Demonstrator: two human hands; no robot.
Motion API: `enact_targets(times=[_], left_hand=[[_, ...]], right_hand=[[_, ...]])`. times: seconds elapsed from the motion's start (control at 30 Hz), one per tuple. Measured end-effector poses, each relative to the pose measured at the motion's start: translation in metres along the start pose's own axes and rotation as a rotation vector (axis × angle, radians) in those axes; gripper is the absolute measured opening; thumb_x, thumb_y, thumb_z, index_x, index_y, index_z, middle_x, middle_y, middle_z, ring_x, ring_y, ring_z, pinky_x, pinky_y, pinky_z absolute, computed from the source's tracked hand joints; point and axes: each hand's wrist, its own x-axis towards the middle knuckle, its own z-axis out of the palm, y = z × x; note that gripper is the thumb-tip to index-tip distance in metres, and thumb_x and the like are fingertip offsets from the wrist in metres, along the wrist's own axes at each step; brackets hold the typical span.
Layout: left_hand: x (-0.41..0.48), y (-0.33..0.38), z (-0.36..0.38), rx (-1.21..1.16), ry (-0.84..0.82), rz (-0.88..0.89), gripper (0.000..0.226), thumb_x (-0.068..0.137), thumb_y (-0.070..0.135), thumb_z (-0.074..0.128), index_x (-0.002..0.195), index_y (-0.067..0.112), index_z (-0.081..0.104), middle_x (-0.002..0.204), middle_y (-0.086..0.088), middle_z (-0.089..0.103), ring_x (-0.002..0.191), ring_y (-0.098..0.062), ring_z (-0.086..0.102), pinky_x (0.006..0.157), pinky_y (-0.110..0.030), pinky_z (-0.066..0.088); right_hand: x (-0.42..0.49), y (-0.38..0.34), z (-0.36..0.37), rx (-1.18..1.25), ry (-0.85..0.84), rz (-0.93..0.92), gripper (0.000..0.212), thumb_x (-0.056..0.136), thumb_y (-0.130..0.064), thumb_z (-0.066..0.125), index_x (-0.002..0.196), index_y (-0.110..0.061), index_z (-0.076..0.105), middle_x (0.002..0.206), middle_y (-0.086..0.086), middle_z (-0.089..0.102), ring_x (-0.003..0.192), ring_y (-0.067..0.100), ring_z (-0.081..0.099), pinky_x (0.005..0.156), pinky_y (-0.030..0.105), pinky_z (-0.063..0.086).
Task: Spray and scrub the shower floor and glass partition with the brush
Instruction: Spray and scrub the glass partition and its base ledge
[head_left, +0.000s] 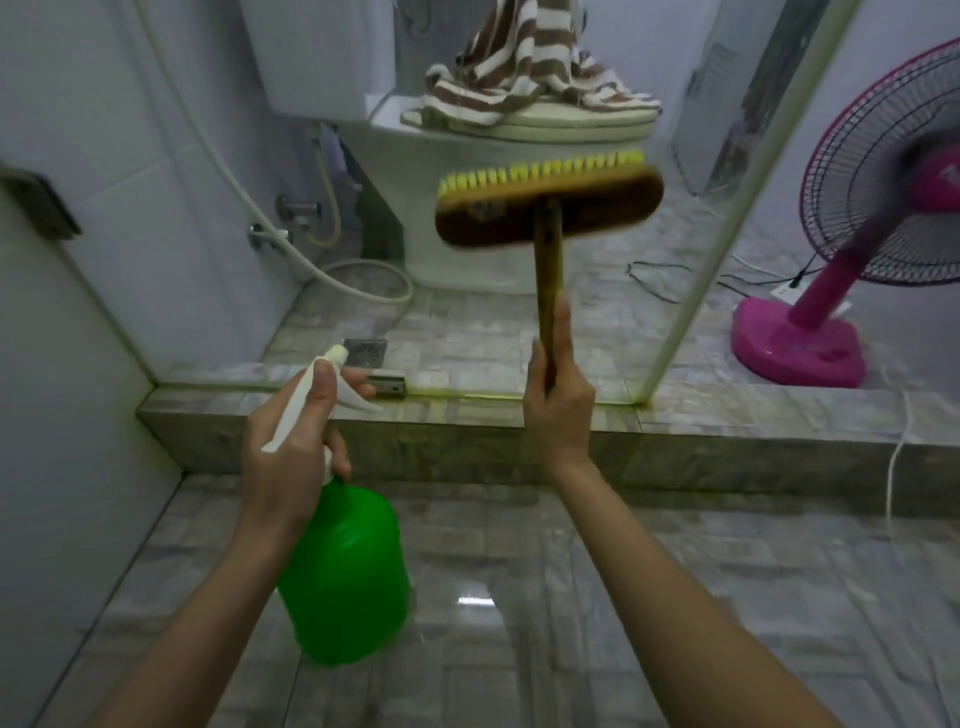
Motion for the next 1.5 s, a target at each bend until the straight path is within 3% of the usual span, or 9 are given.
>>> enact_targets(times=[0.13,0.43,0.57,0.7,0.93,1.07,1.17,1.37,1.5], left_hand=[[-0.001,0.015,-0.010,-0.032,0.017,0.013,0.039,0.105,0.044,0.043,0.082,0.053,0.074,0.093,0.010,0.077,0.037,-0.011,0.045,0.040,-0.020,0.040],[-0.009,0.005,-0.047,-0.001,0.064,-0.030,0.033,0.096,0.051,0.045,0.090,0.037,0.074,0.099,0.000,0.076,0.037,-0.012,0.042,0.039,-0.020,0.038],[-0.013,0.001,-0.060,-0.020,0.101,-0.044,0.035,0.096,0.051,0.045,0.085,0.039,0.076,0.098,0.006,0.077,0.037,-0.014,0.041,0.041,-0.022,0.038],[-0.017,0.000,-0.070,0.007,0.128,-0.047,0.036,0.097,0.052,0.043,0.083,0.047,0.075,0.097,0.010,0.076,0.037,-0.012,0.042,0.043,-0.022,0.039],[-0.018,-0.004,-0.079,-0.010,0.162,-0.059,0.037,0.097,0.054,0.044,0.081,0.042,0.075,0.098,0.004,0.076,0.037,-0.012,0.043,0.042,-0.023,0.039],[-0.018,-0.001,-0.086,-0.016,0.193,-0.055,0.036,0.098,0.052,0.043,0.082,0.048,0.074,0.097,0.004,0.076,0.038,-0.011,0.043,0.041,-0.022,0.039],[-0.020,-0.003,-0.100,-0.008,0.240,-0.070,0.037,0.100,0.050,0.042,0.082,0.050,0.075,0.094,0.009,0.077,0.038,-0.010,0.044,0.042,-0.023,0.041],[-0.023,-0.015,-0.123,0.045,0.293,-0.087,0.035,0.100,0.050,0.044,0.083,0.052,0.075,0.096,0.007,0.077,0.038,-0.011,0.044,0.041,-0.023,0.042],[-0.025,-0.018,-0.137,0.062,0.332,-0.084,0.037,0.103,0.048,0.042,0.085,0.053,0.073,0.091,0.013,0.076,0.038,-0.010,0.044,0.041,-0.020,0.042]], right_hand=[[-0.098,0.037,-0.025,-0.027,-0.238,0.153,0.058,0.100,-0.036,0.040,0.147,-0.053,0.011,0.057,-0.017,0.037,0.045,0.006,0.042,0.046,0.014,0.030],[0.041,-0.060,0.023,0.040,-0.070,-0.127,0.053,0.102,-0.021,0.042,0.151,-0.020,0.020,0.055,-0.001,0.042,0.041,0.010,0.036,0.040,0.022,0.034],[-0.041,-0.008,0.002,-0.074,-0.252,-0.043,0.058,0.101,-0.024,0.043,0.151,-0.035,0.015,0.057,-0.010,0.040,0.043,0.009,0.039,0.040,0.028,0.036],[-0.074,-0.014,-0.006,-0.036,-0.378,0.077,0.064,0.099,-0.018,0.049,0.151,-0.039,0.018,0.056,-0.015,0.040,0.043,0.005,0.041,0.044,0.017,0.031],[0.010,-0.084,0.047,-0.169,-0.413,-0.263,0.057,0.102,-0.031,0.038,0.150,-0.042,0.009,0.058,-0.002,0.045,0.043,0.013,0.040,0.037,0.030,0.036],[-0.055,-0.022,-0.007,-0.326,-0.575,-0.127,0.071,0.099,-0.029,0.038,0.142,-0.061,-0.009,0.064,0.003,0.054,0.048,0.020,0.050,0.042,0.041,0.048],[-0.070,-0.030,0.005,-0.332,-0.639,-0.039,0.086,0.097,-0.018,0.050,0.139,-0.064,-0.009,0.067,0.004,0.058,0.051,0.021,0.053,0.043,0.038,0.046],[-0.021,-0.138,0.123,-0.342,-0.752,-0.294,0.066,0.102,-0.023,0.038,0.147,-0.052,-0.001,0.066,0.004,0.050,0.047,0.021,0.047,0.044,0.036,0.049],[-0.028,-0.104,0.076,-0.482,-0.791,-0.230,0.073,0.102,-0.020,0.040,0.143,-0.056,-0.008,0.065,0.001,0.050,0.046,0.017,0.047,0.039,0.029,0.040]])
